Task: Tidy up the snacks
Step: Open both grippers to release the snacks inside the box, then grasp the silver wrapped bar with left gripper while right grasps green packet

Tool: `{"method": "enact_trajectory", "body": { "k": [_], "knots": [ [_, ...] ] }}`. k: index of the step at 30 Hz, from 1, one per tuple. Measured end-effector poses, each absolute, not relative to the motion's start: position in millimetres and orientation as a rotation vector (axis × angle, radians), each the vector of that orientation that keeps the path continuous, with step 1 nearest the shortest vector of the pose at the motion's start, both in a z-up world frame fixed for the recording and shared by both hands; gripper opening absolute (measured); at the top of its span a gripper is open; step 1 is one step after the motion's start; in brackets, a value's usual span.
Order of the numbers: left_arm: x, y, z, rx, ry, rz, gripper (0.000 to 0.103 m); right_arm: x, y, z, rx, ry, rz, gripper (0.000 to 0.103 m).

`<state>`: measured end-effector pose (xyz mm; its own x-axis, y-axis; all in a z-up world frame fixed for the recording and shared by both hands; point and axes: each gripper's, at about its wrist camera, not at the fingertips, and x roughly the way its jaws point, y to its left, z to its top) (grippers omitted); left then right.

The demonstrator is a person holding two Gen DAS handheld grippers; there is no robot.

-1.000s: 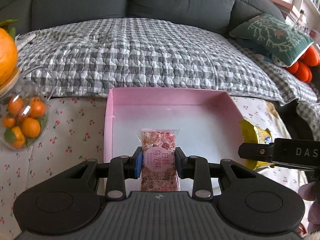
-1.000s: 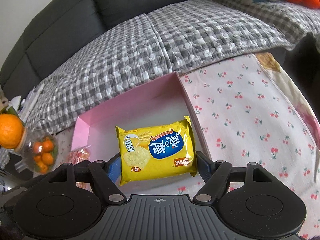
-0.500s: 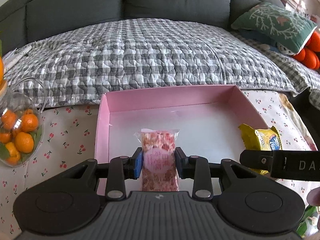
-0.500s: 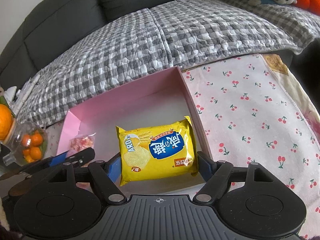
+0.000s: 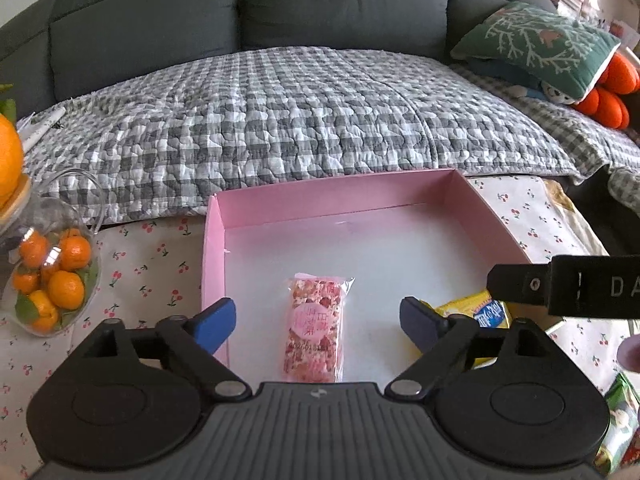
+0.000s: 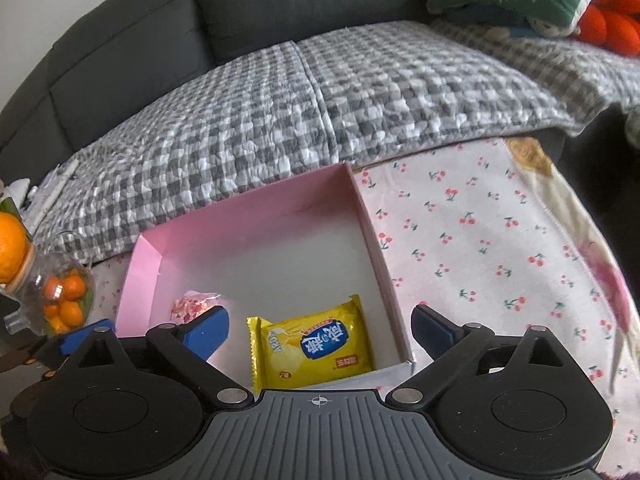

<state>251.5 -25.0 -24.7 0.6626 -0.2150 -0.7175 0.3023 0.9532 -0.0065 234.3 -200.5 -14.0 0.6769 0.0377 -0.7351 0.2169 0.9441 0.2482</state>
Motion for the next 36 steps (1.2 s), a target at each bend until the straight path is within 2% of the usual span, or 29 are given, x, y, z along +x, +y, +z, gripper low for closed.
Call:
{"method": "enact_trajectory", "body": {
  "k": [8,27,33,36],
  "knots": [
    [228,-13,-9,0.112,0.785,-0.293,0.098,210,-202,-1,0.295,0.827,-0.149,0.099],
    [153,7,8,0.059,0.784,-0.293,0.102,128,-175,20,0.086,0.783,-0.103,0.099],
    [144,16,-5,0.089,0.808,-0.284,0.102,117,-187,7,0.147,0.927,-0.045,0.099],
    [144,20,-7,0.094,0.827,-0.278,0.102,109,-190,9,0.152,0.938,-0.023,0.099]
  ]
}}
